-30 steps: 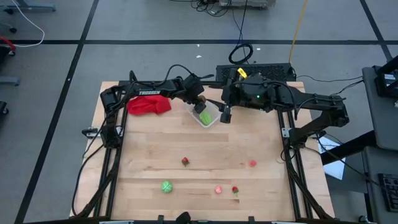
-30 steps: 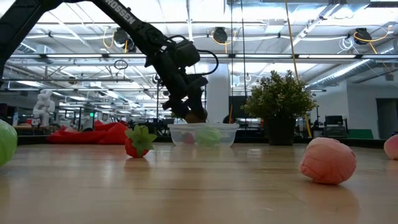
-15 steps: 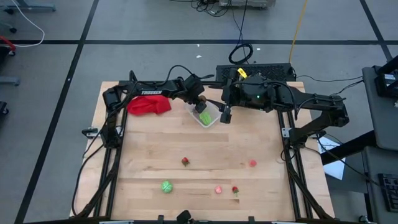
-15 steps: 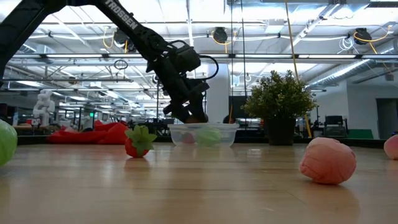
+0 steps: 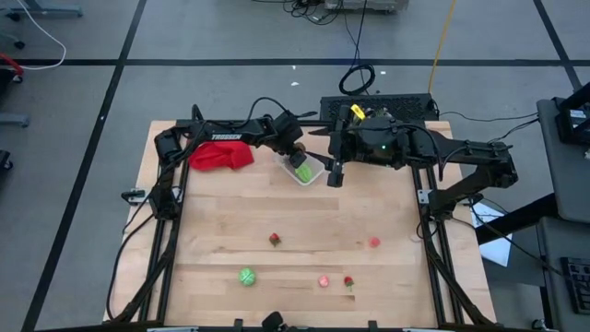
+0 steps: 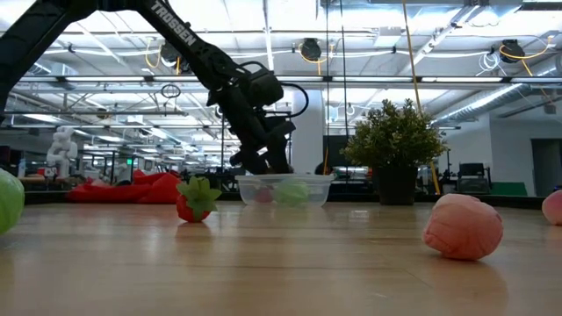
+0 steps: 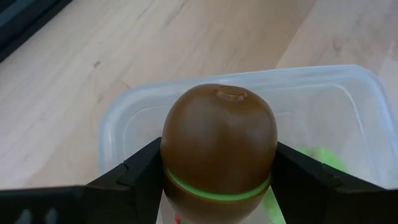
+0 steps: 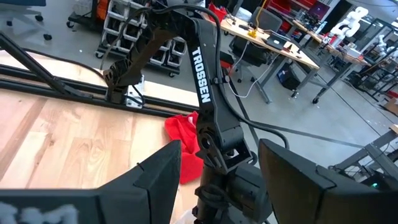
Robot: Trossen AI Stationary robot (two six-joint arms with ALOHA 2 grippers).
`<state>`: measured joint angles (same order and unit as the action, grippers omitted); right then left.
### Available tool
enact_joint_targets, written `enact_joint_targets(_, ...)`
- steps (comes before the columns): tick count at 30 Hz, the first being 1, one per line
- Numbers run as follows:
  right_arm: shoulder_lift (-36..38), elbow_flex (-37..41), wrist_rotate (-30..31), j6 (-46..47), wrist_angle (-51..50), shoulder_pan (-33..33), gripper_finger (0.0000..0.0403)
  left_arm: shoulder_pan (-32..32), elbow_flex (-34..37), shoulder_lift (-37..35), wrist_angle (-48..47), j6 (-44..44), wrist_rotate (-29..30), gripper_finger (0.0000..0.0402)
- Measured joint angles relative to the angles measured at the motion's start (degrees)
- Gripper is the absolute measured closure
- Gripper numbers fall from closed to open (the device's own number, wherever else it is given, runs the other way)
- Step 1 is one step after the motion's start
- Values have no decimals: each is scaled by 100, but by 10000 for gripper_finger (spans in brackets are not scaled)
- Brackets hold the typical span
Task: Pick and placing Produce into tupperware
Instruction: Put the brown kiwi into the transparent bin
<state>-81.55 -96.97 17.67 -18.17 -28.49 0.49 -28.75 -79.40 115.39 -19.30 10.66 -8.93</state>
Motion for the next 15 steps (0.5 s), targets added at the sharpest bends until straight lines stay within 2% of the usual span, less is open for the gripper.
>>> enact_joint_targets(10, 0, 0, 2, 1, 0, 0, 197, 11, 2, 0, -12, 4, -28, 158)
enact_joint_targets(15, 0, 0, 2, -11, 0, 0, 197, 11, 1, 0, -13, 9, -28, 135)
